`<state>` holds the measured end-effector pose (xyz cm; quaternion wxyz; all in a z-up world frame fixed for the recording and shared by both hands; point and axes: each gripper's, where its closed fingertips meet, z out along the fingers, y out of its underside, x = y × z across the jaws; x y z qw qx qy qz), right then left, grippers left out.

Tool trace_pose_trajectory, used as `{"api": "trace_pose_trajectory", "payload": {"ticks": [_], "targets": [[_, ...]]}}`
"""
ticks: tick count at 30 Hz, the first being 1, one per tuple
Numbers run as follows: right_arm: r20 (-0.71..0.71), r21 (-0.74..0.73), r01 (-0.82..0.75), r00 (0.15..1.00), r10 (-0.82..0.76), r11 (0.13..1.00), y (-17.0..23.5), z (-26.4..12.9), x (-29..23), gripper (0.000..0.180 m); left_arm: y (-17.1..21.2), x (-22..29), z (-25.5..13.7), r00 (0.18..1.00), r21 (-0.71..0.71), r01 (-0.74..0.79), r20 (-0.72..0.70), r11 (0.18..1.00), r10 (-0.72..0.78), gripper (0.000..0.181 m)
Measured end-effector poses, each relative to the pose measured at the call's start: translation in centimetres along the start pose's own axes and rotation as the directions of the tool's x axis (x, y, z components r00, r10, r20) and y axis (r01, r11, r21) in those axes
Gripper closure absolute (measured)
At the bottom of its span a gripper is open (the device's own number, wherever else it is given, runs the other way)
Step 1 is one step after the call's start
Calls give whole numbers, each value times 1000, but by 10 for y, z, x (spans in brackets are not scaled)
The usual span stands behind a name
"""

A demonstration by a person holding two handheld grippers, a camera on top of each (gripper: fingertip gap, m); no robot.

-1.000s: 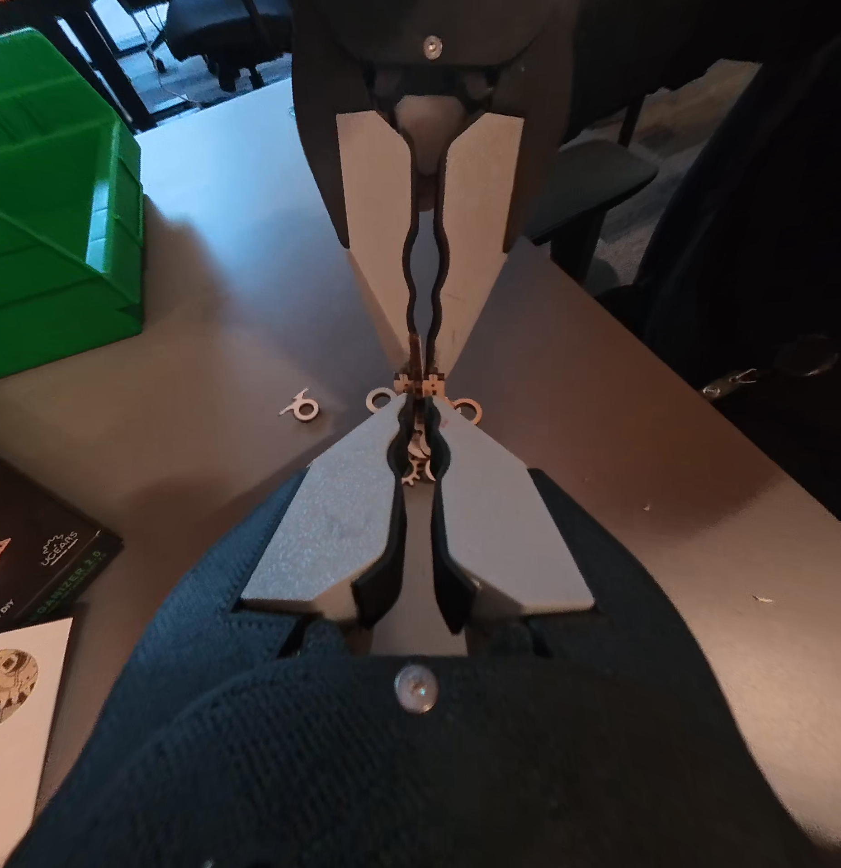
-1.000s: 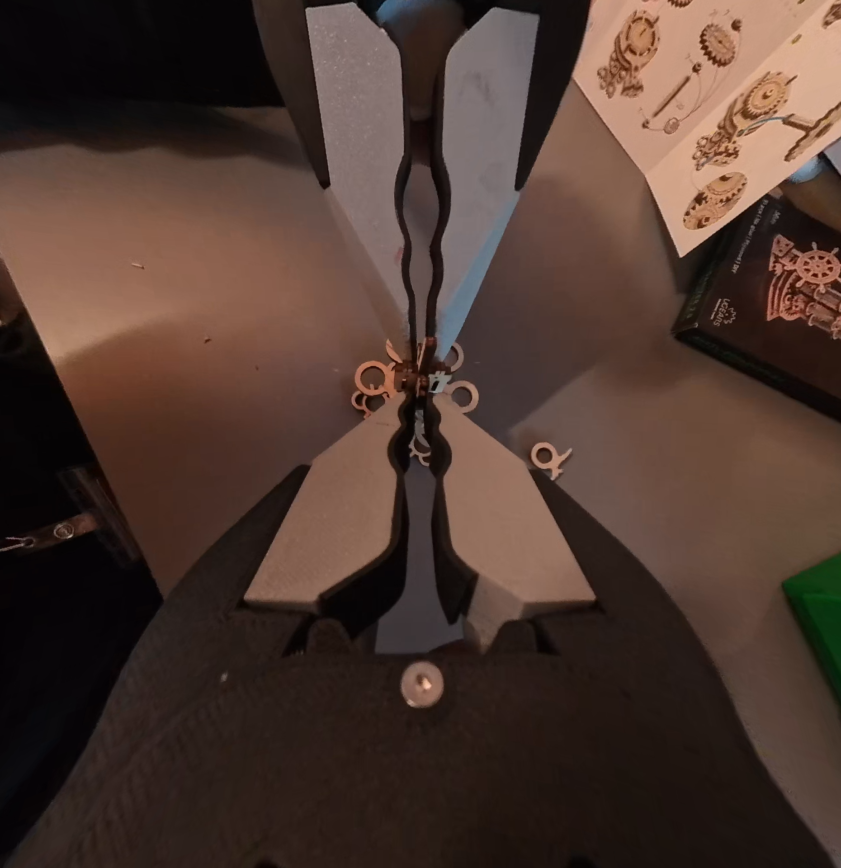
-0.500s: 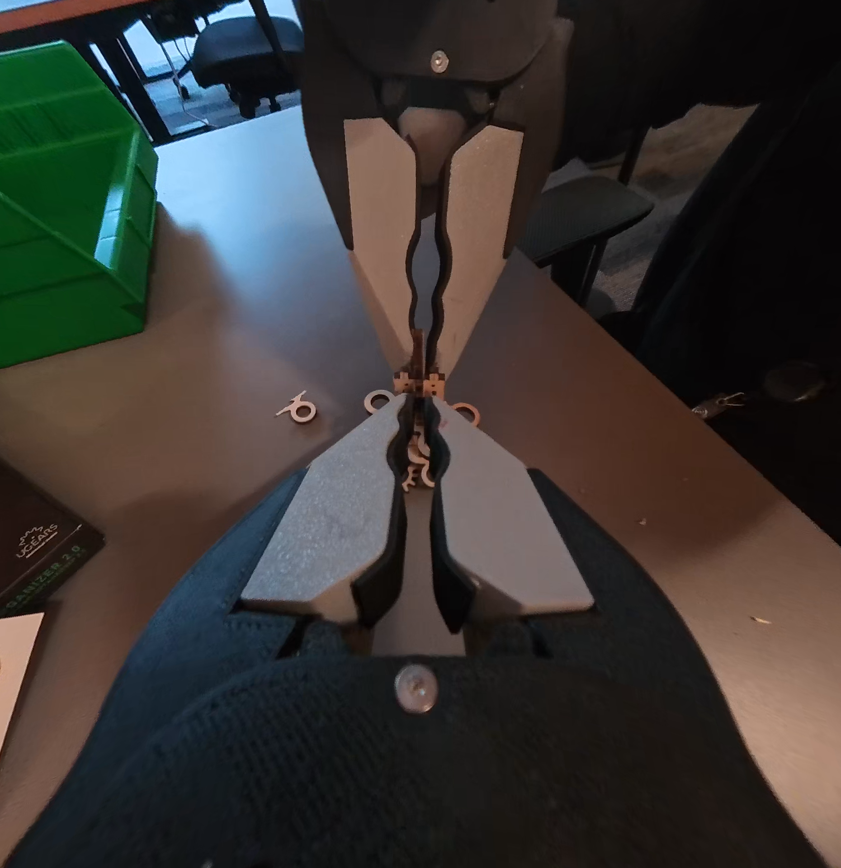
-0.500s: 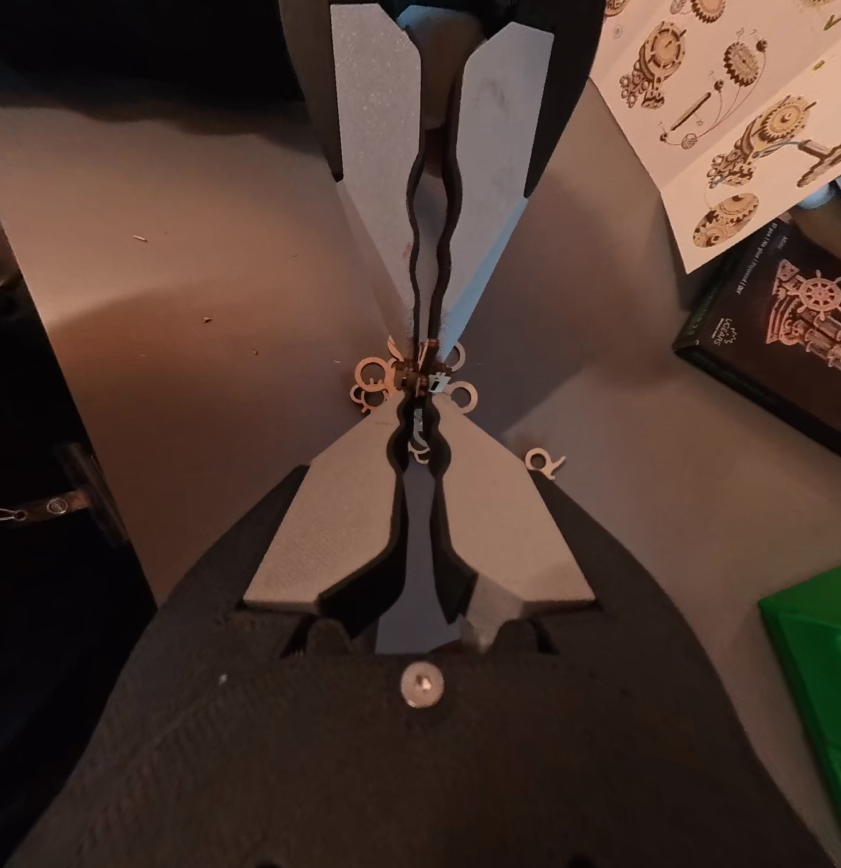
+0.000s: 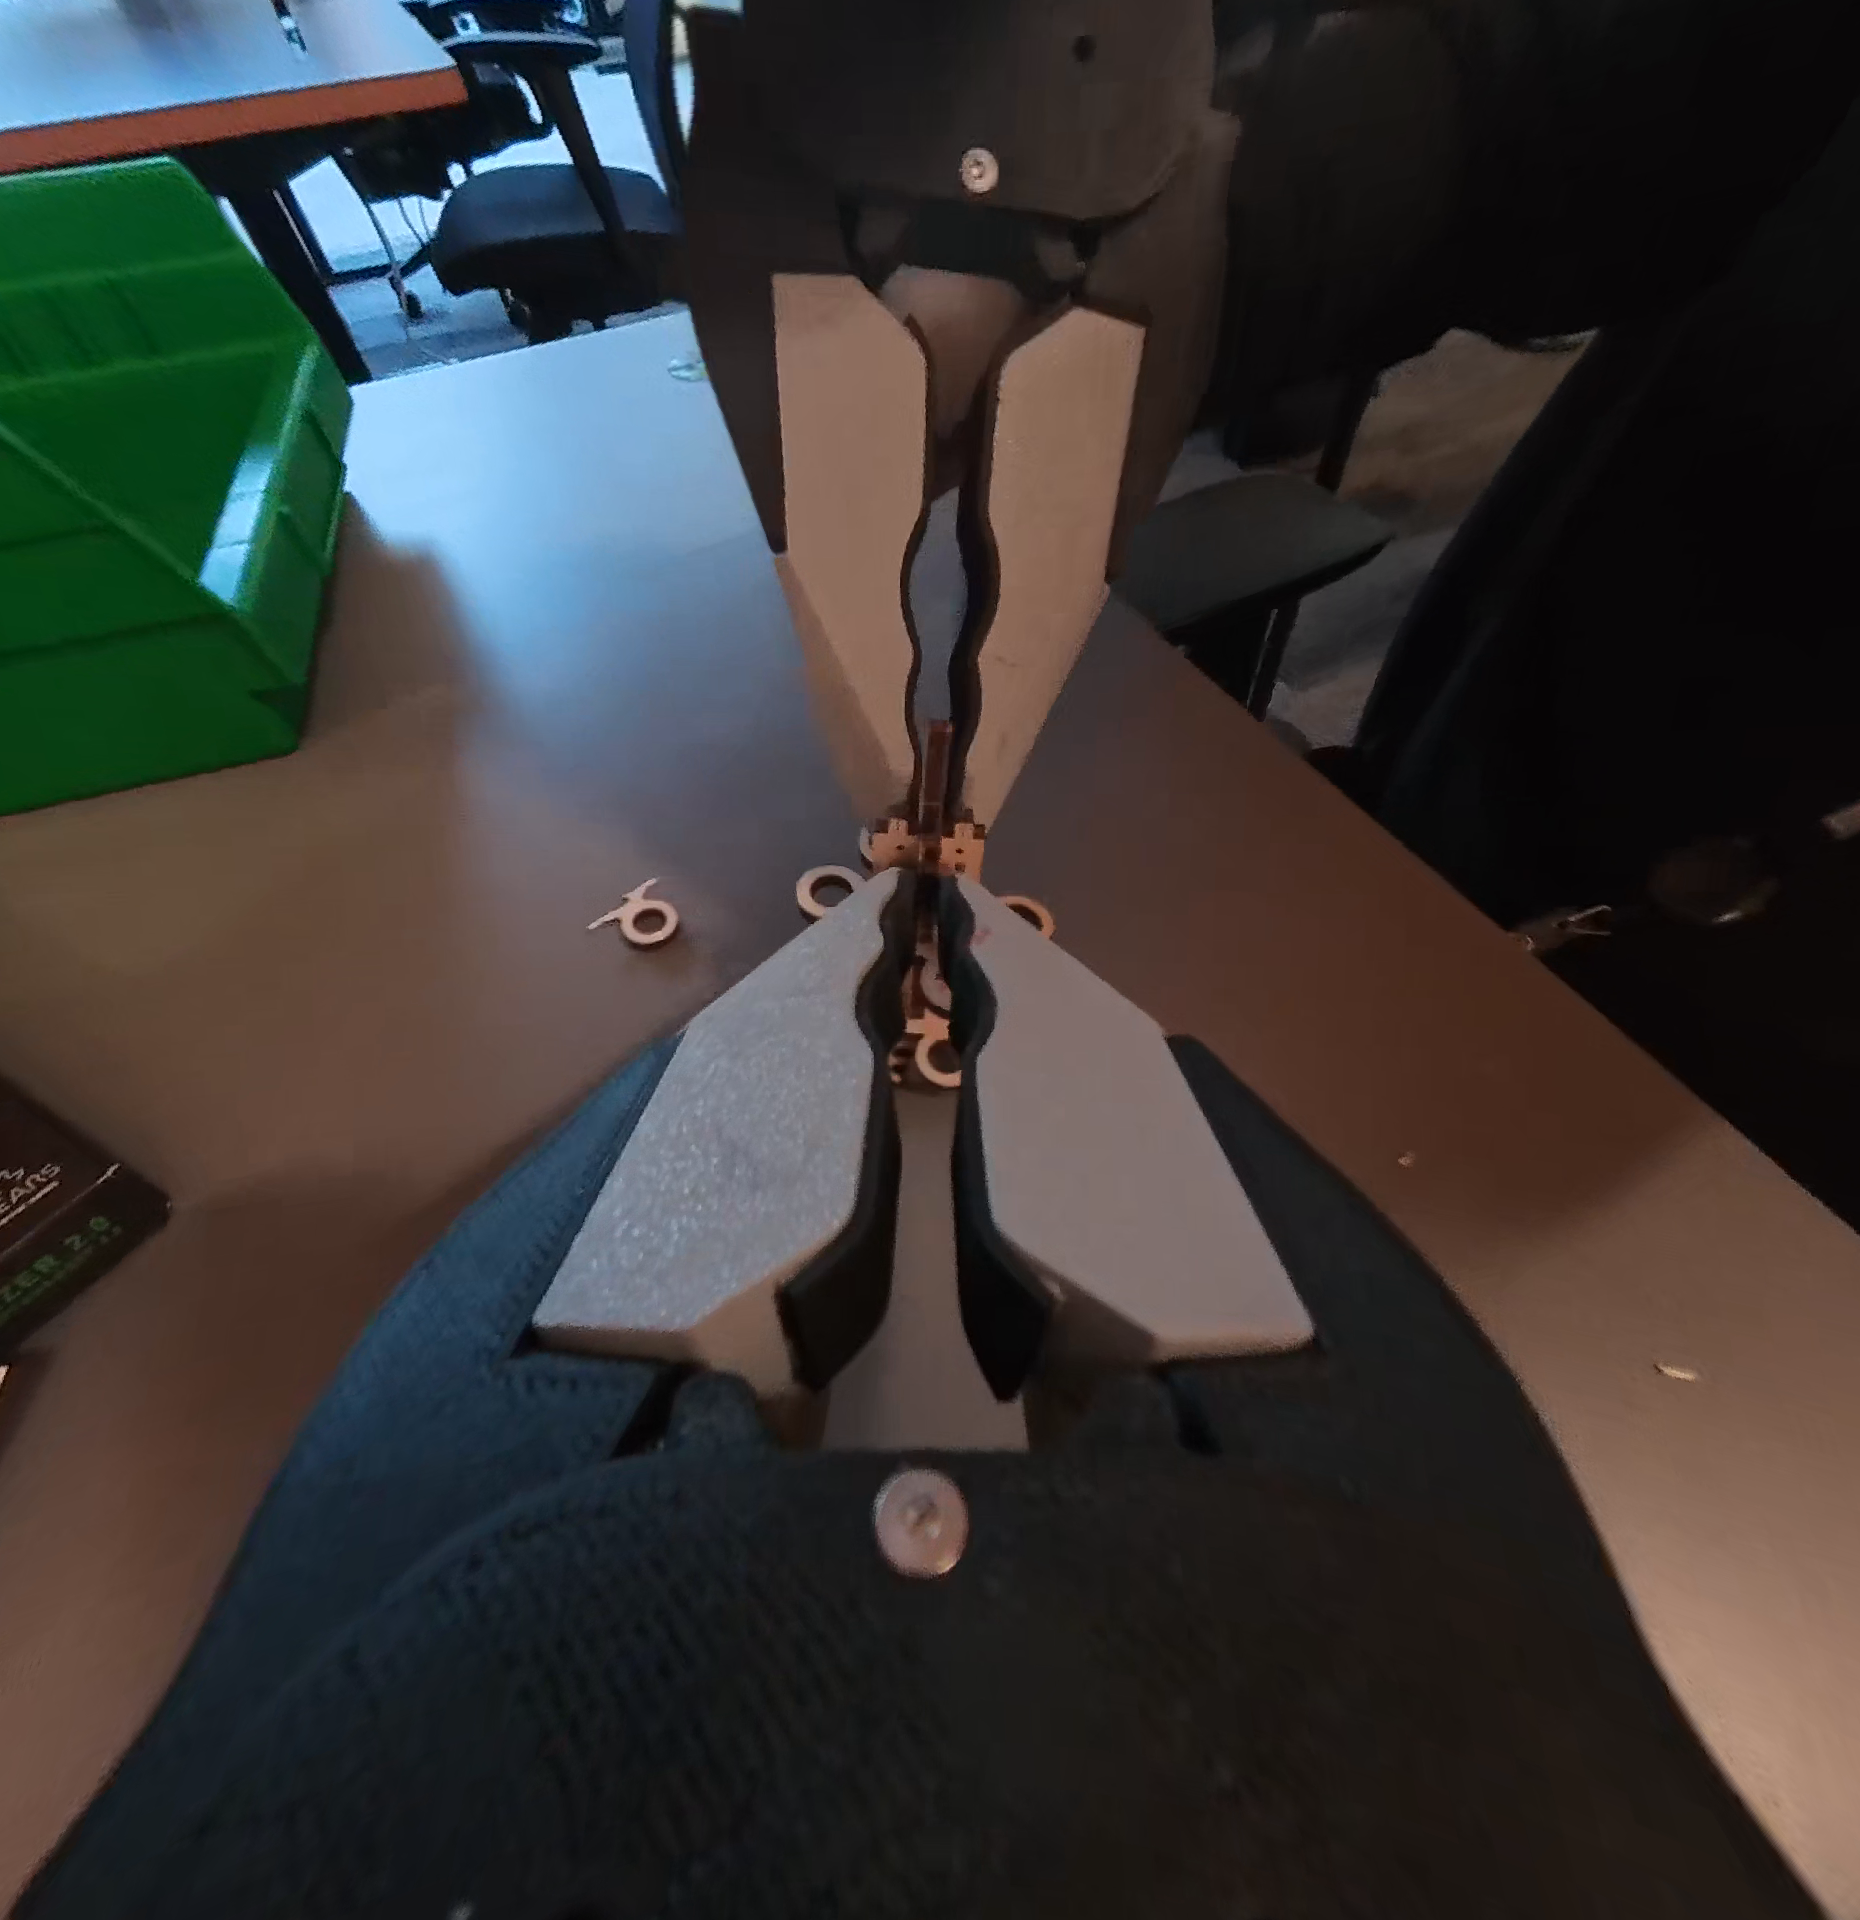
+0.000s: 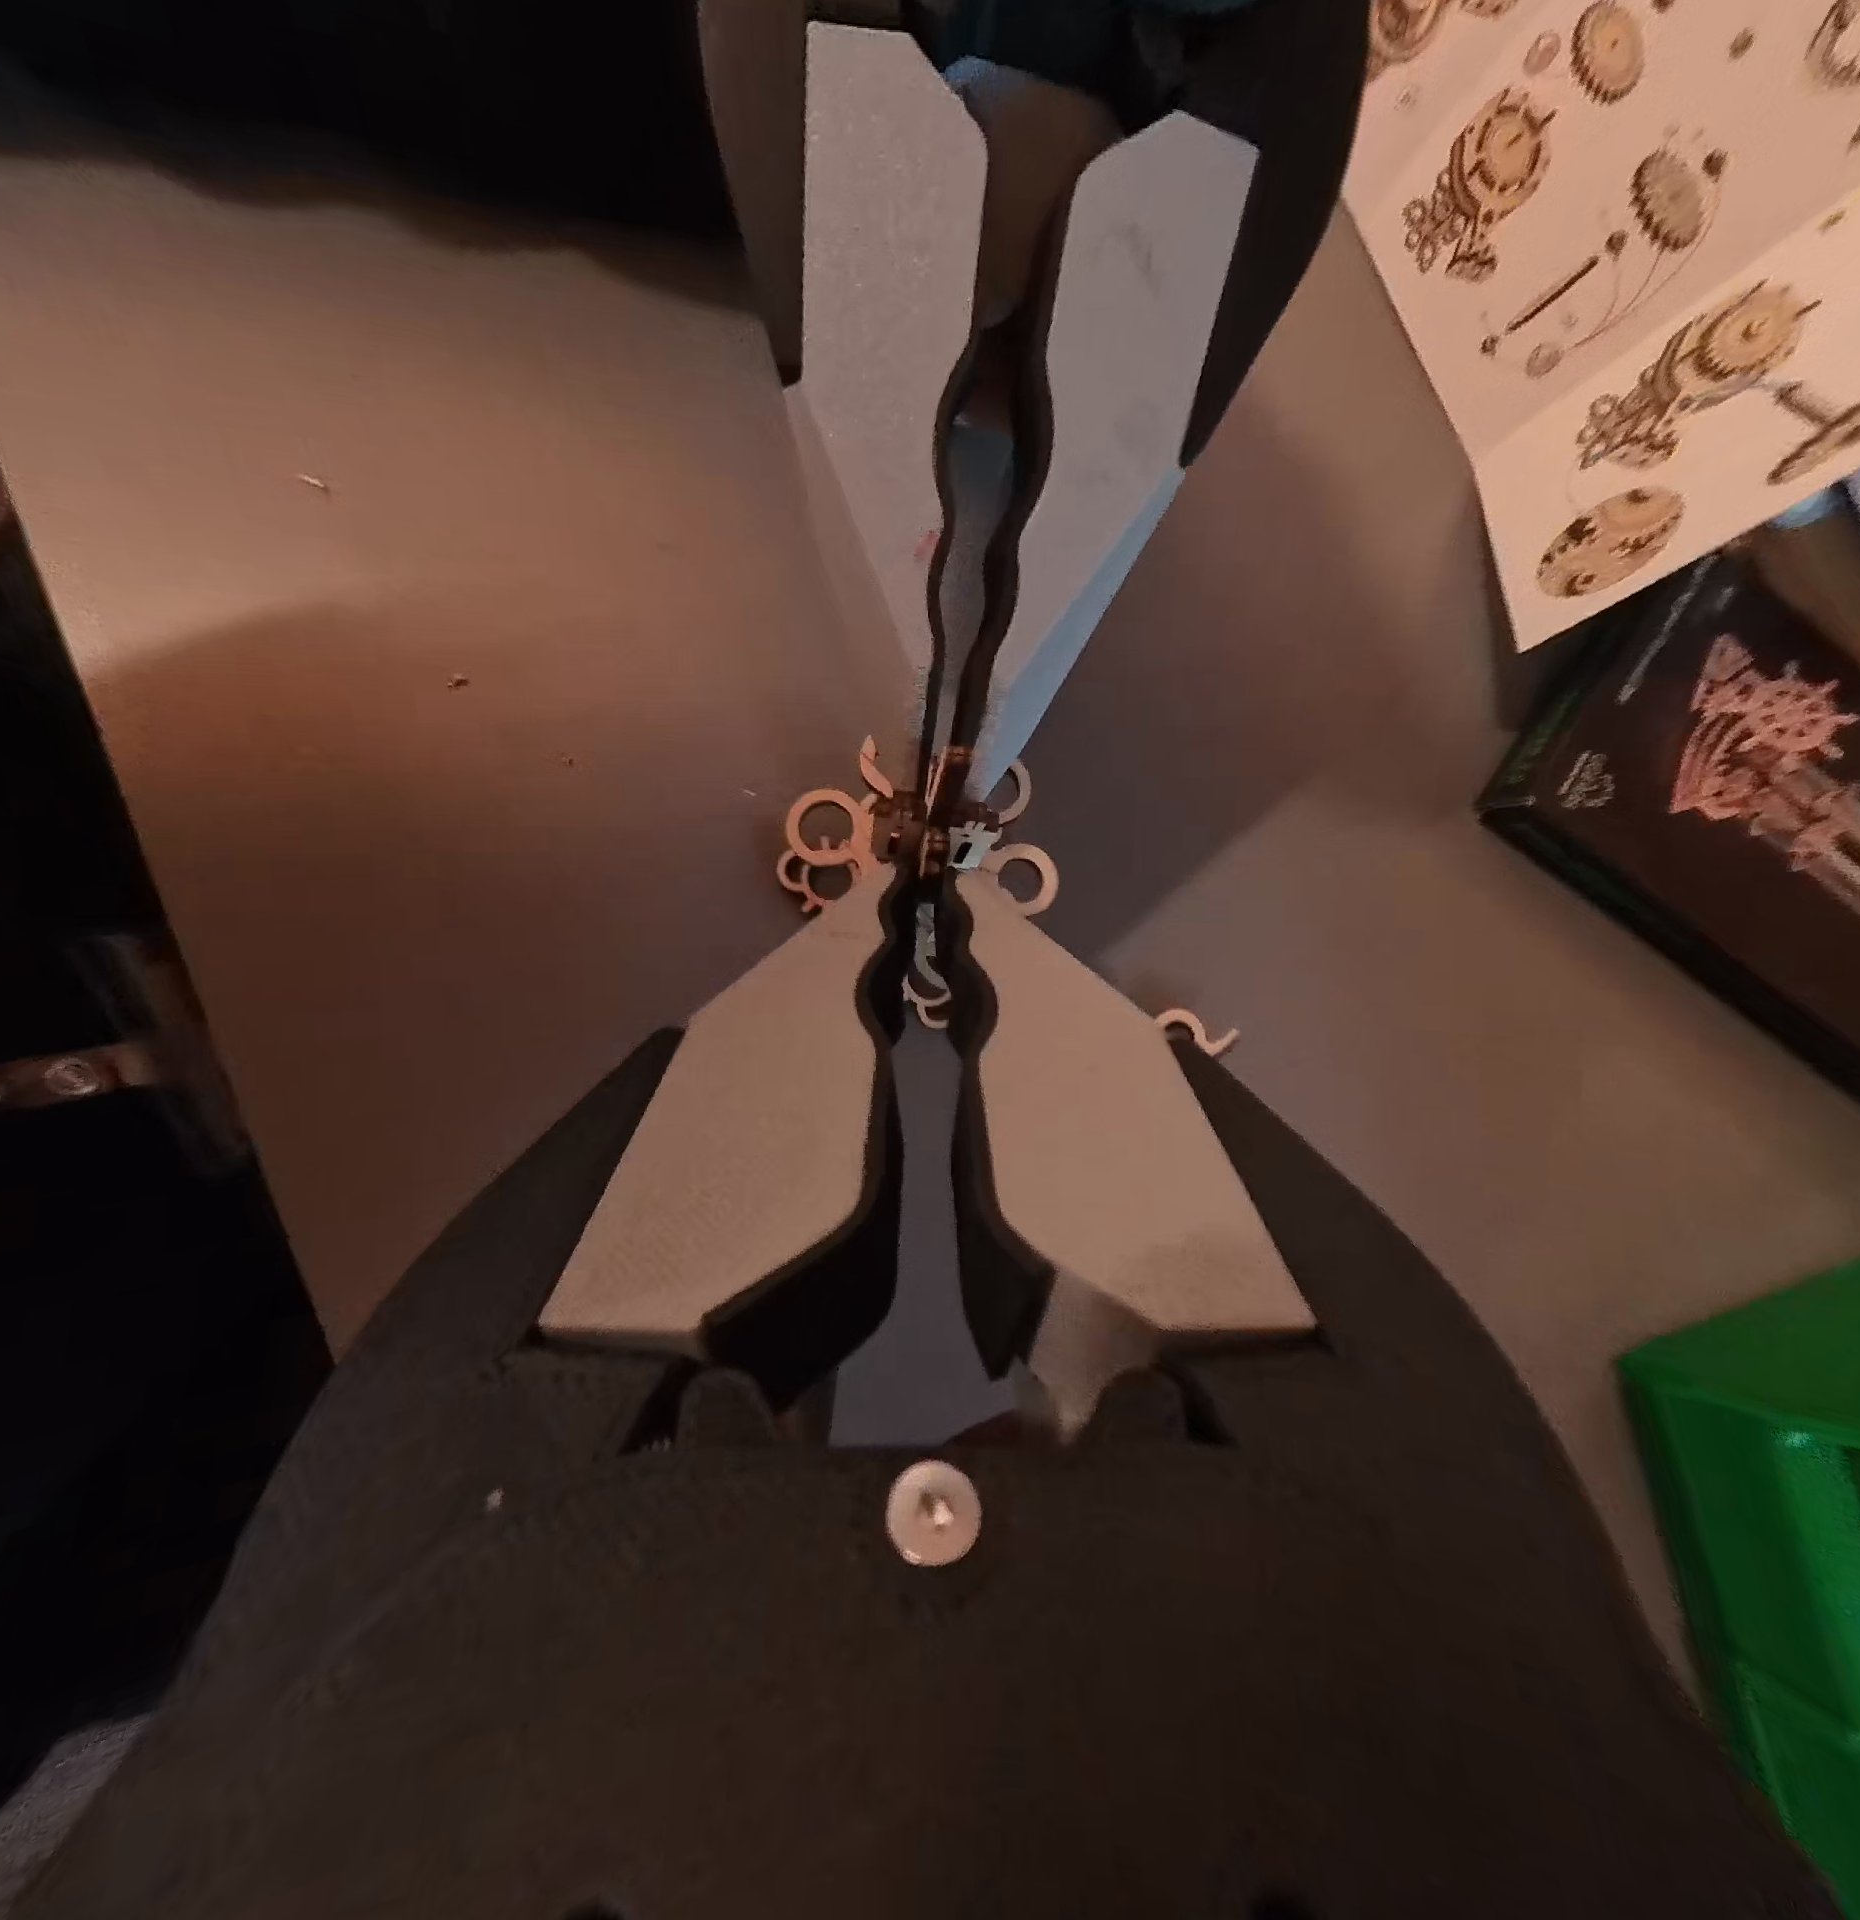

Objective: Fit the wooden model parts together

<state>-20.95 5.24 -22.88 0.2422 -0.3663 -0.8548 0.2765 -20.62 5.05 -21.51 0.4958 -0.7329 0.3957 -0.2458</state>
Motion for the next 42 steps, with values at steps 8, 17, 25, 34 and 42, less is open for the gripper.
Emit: {"api": "trace_pose_trajectory", "payload": {"ticks": [8,17,25,34,42], "targets": [[36,53,-73,997,71,996,0,1,3,179,0,-7,1,999,0,36,7,999,-36,180],[111,101,-182,979,170,978,0,0,11,179,0,-11,1,997,2,82,6,997,-82,180],[23,11,-44,999,43,999,-3,-1,8,179,2,-3,-2,996,0,79,-30,997,-79,180],[-42,-11,79,996,-79,997,-3,-1,2,179,2,2,-1,998,1,55,-29,998,-55,180],[141,99,-173,977,158,980,2,1,9,179,2,-12,1,984,6,180,3,984,-180,180]]}}
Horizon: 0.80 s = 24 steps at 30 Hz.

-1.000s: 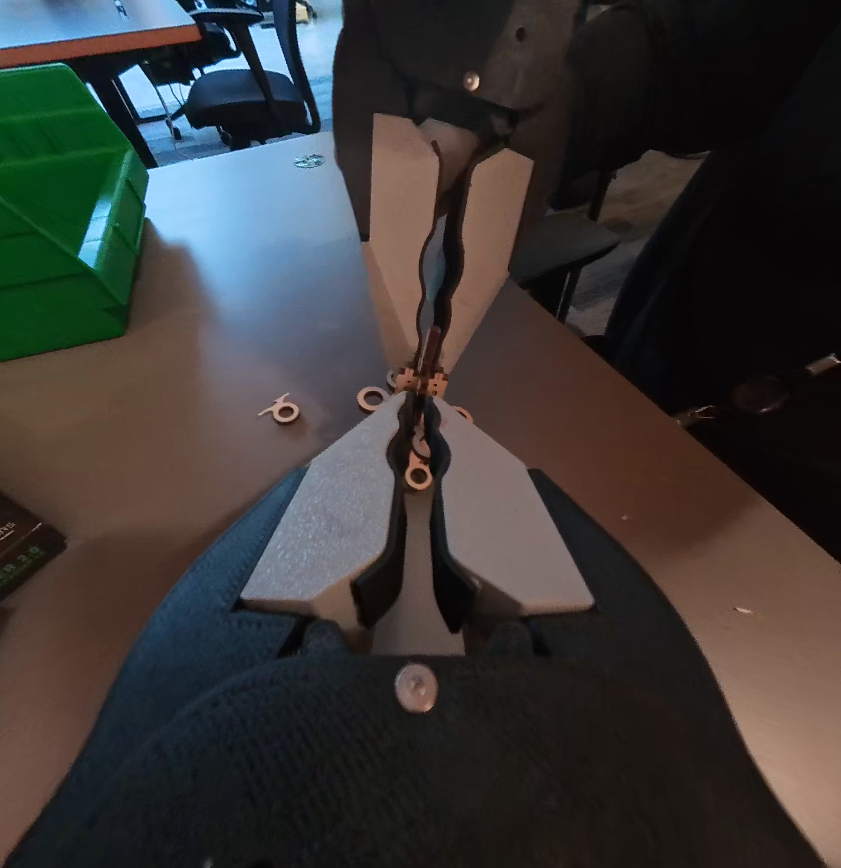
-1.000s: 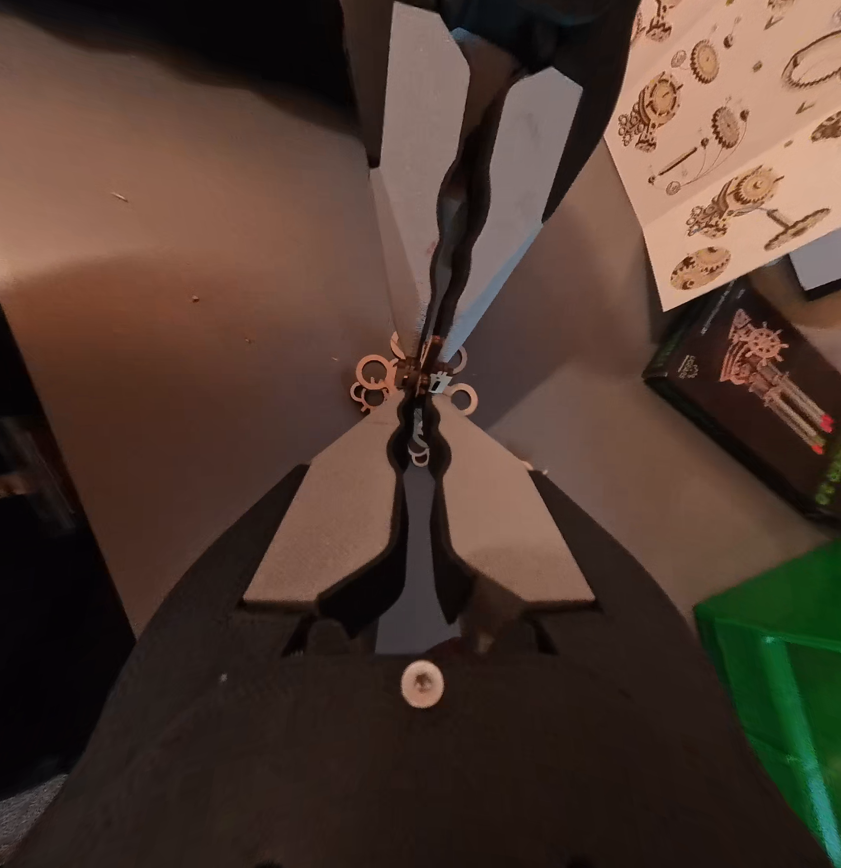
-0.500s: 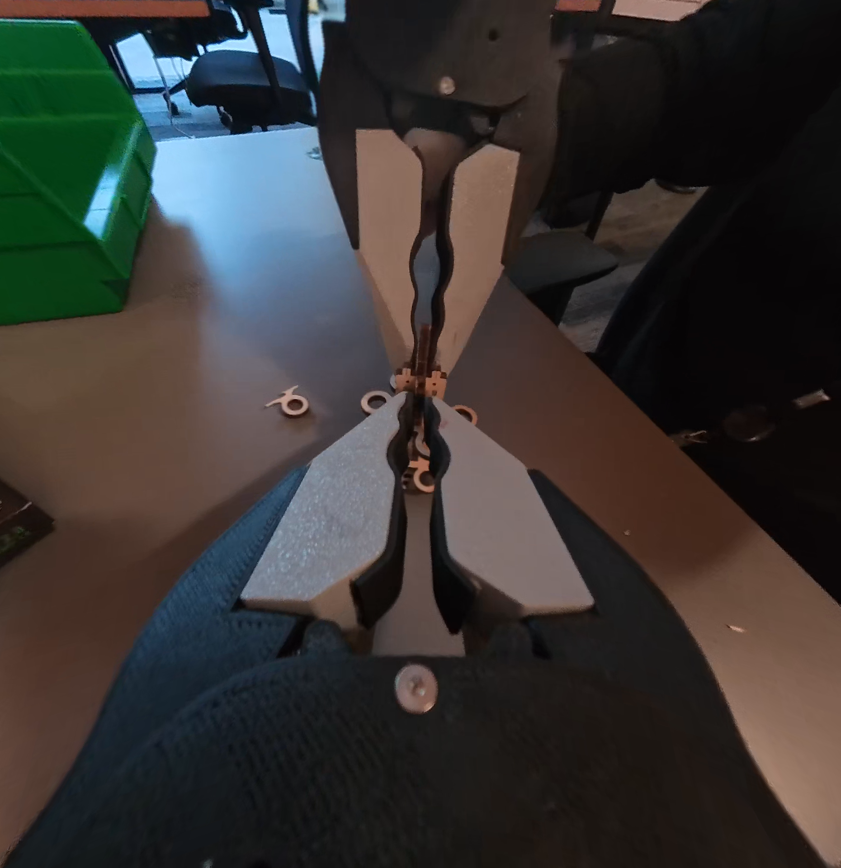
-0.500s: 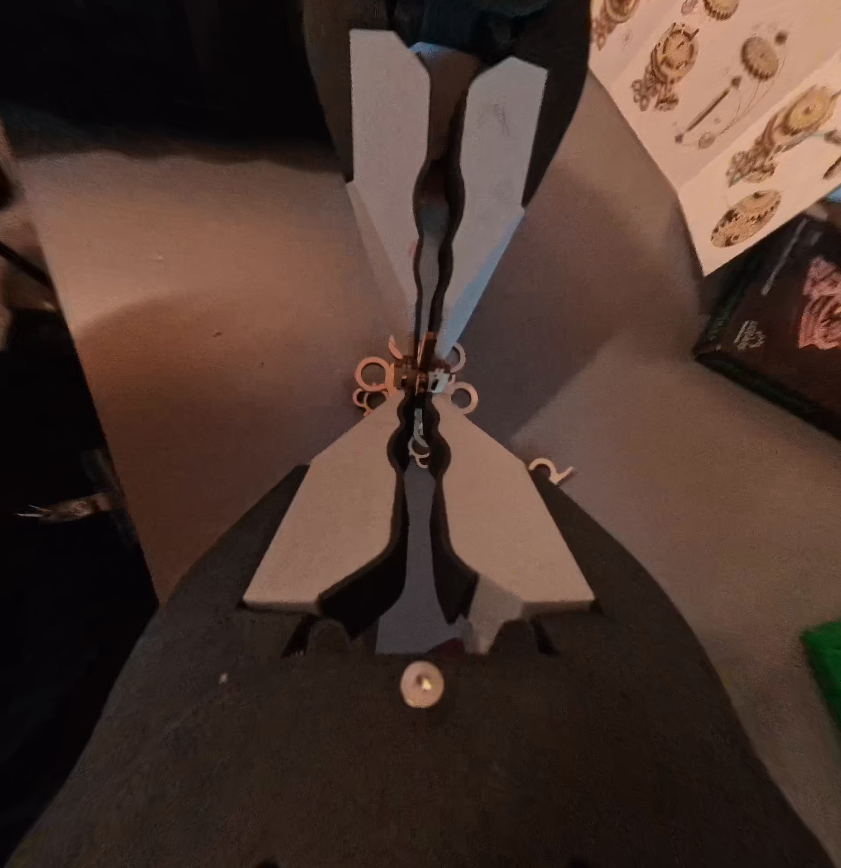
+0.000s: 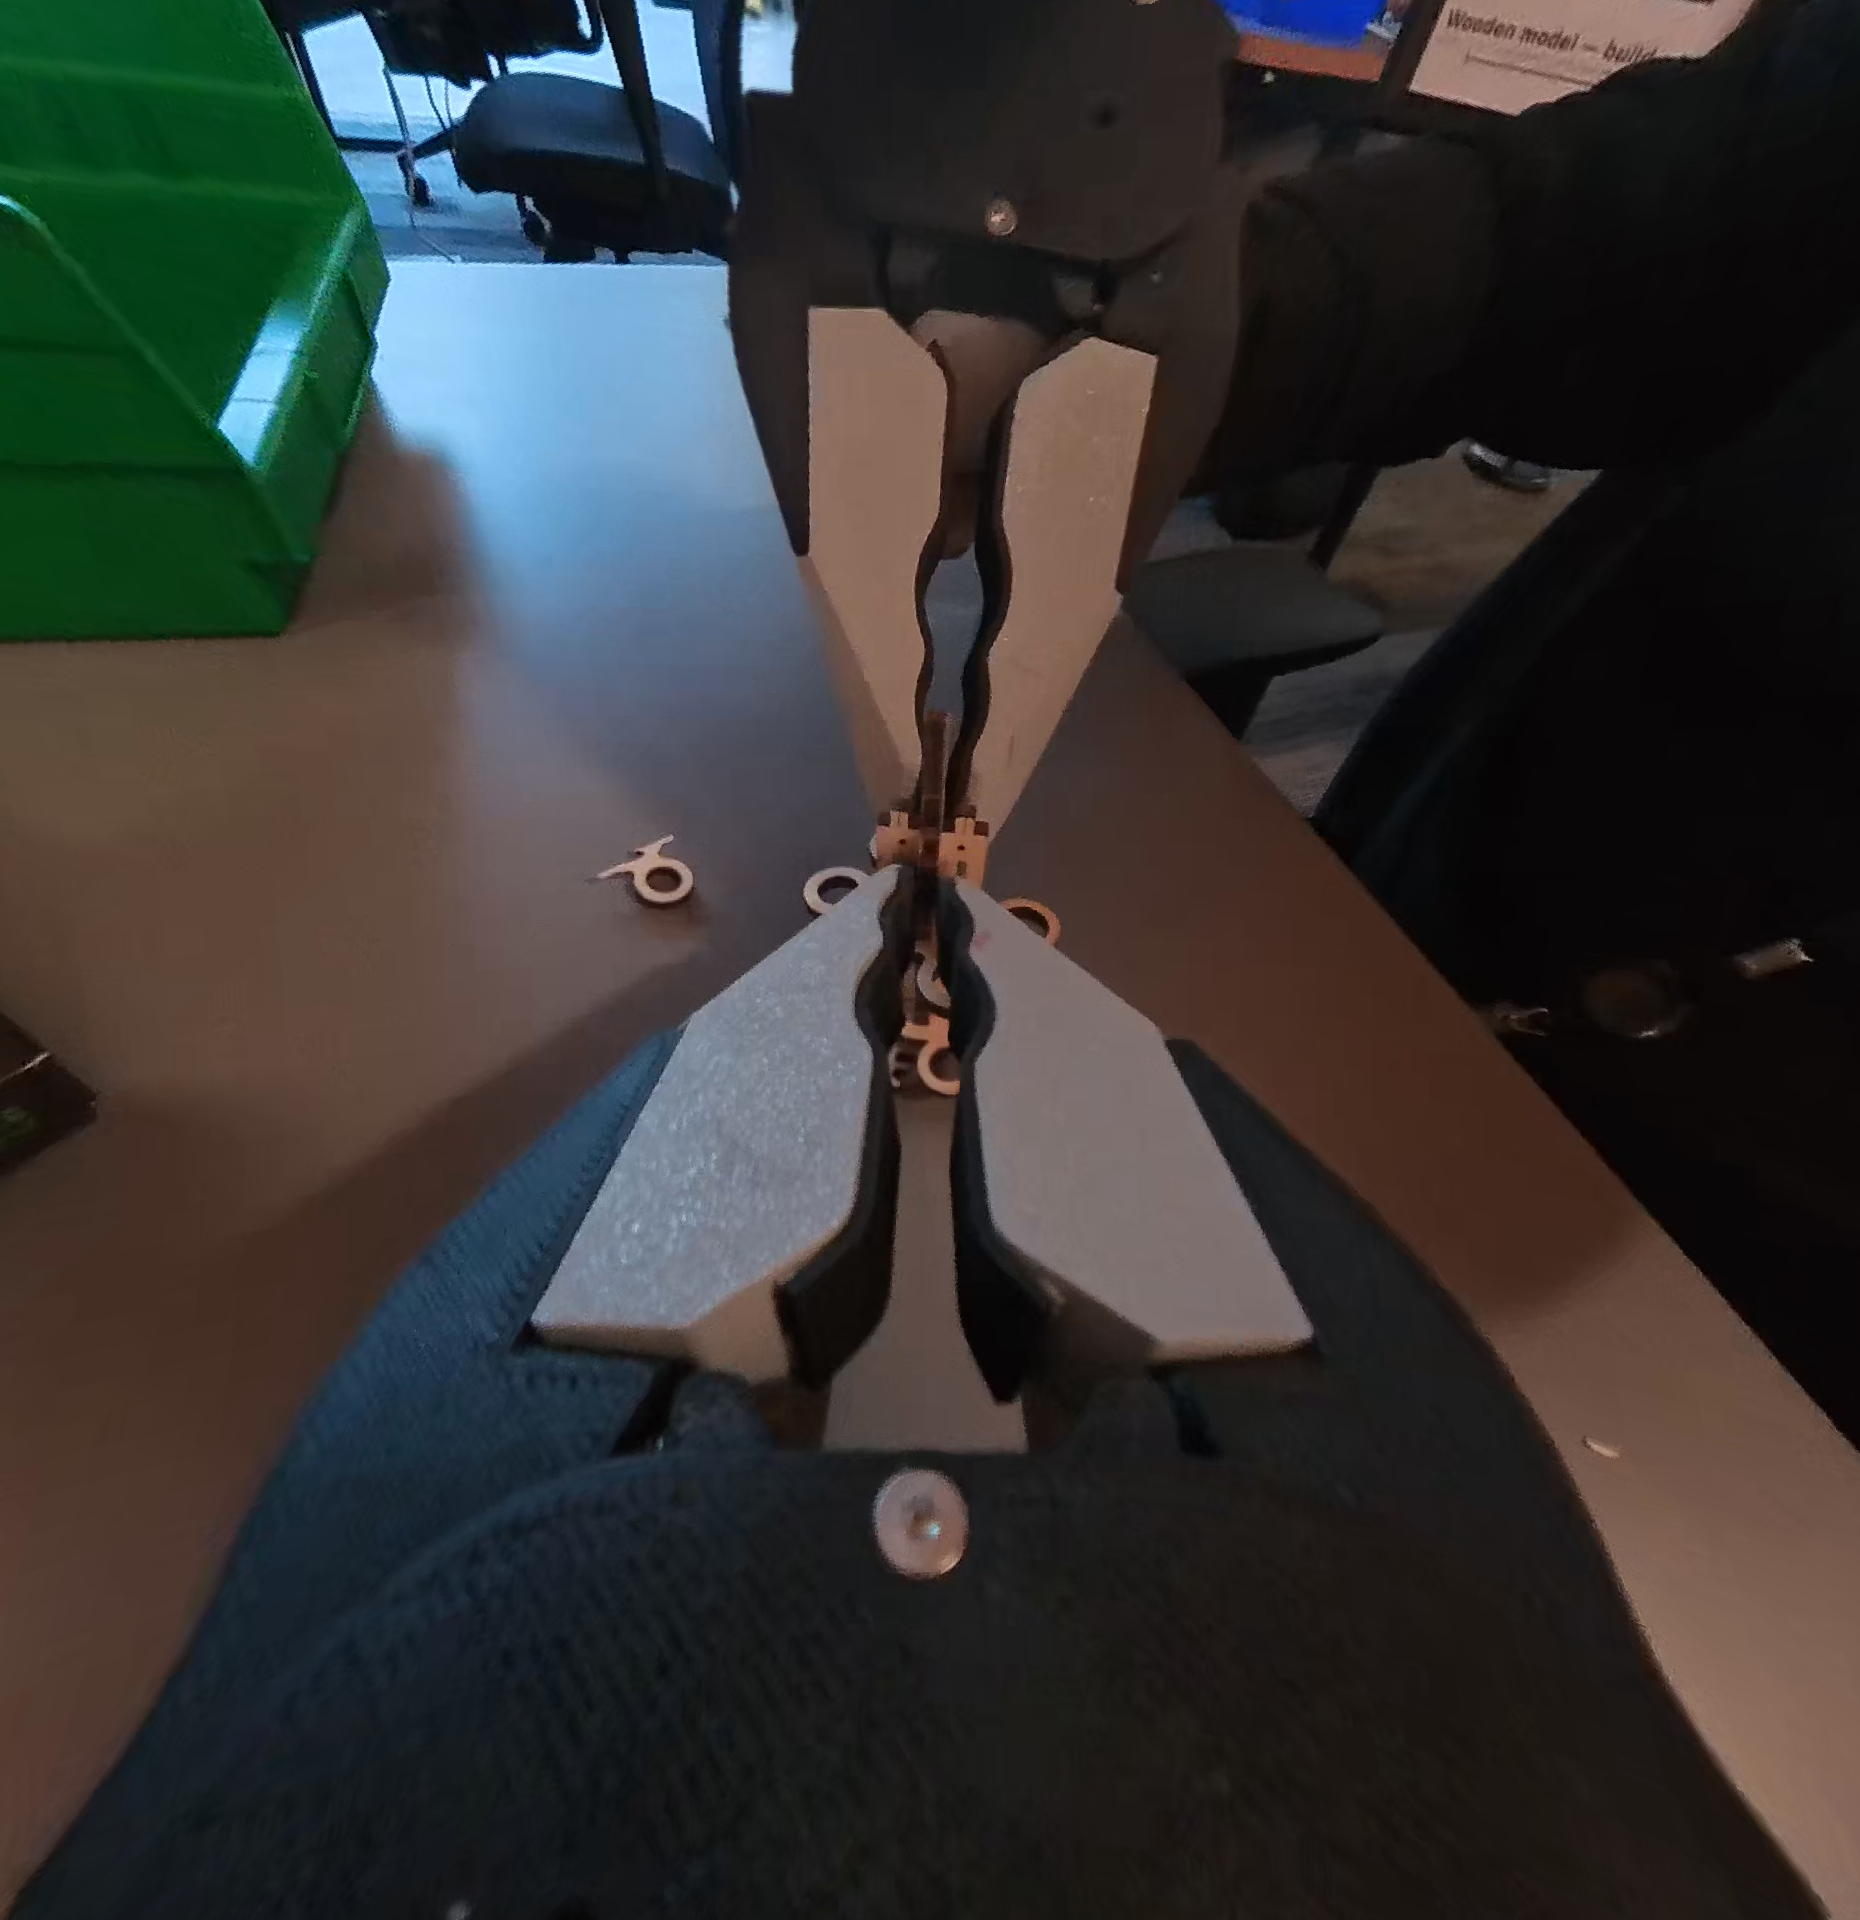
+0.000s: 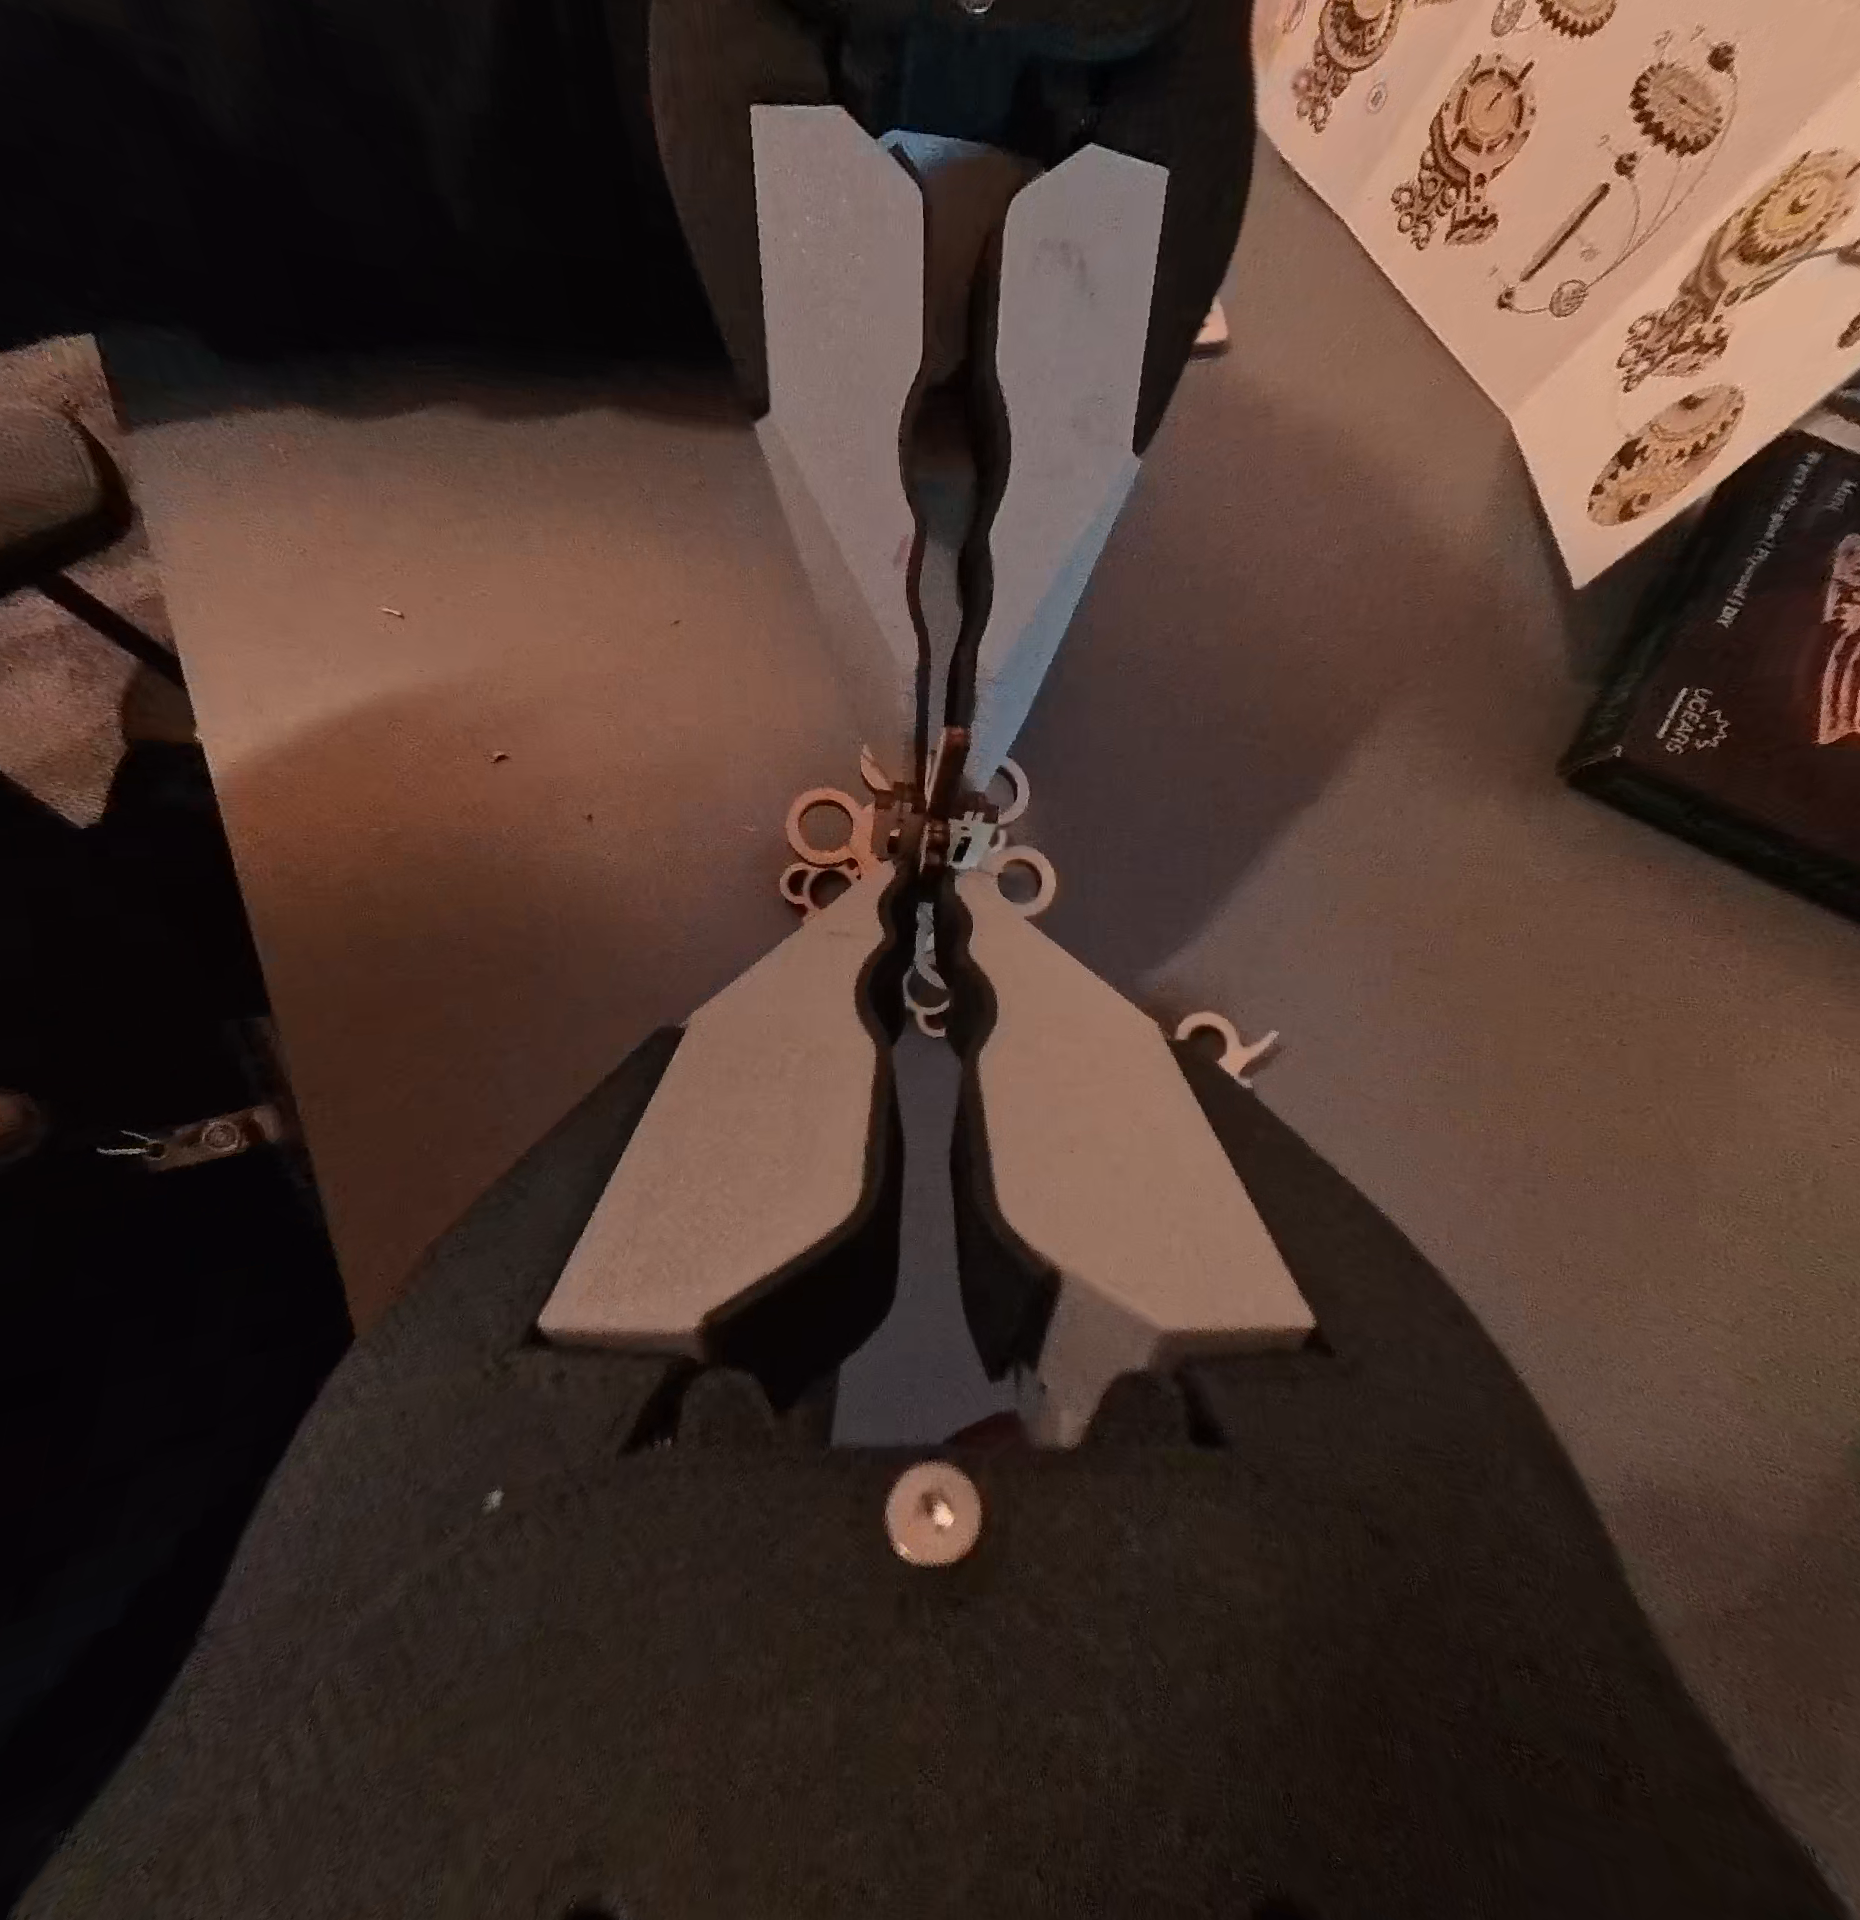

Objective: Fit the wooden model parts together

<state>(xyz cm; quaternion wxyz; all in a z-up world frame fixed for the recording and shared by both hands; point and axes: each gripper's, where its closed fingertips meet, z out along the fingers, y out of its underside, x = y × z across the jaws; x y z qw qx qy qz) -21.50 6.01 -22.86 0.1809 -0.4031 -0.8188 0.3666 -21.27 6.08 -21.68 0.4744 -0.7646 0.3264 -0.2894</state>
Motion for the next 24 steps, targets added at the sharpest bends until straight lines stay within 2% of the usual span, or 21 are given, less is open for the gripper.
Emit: {"api": "trace_pose_trajectory", "payload": {"ticks": [5,9,13,17,22,24], "targets": [[-116,-91,171,977,-181,981,1,1,-8,179,2,10,0,999,-4,-38,-21,999,38,180],[-26,-83,79,996,-81,993,1,2,-4,179,1,4,0,1000,0,23,-17,1000,-23,180],[-30,-97,88,995,-91,991,0,2,-4,179,1,5,-1,999,0,36,-20,999,-36,180],[-45,-4,53,998,-53,999,2,0,-4,179,0,5,2,998,1,49,-36,999,-49,180],[-34,-121,98,994,-103,988,-2,5,-5,179,3,6,-5,998,1,47,-28,999,-47,180],[-24,-112,94,995,-97,989,-2,5,-5,179,4,6,-6,998,0,50,-24,999,-50,180]]}}
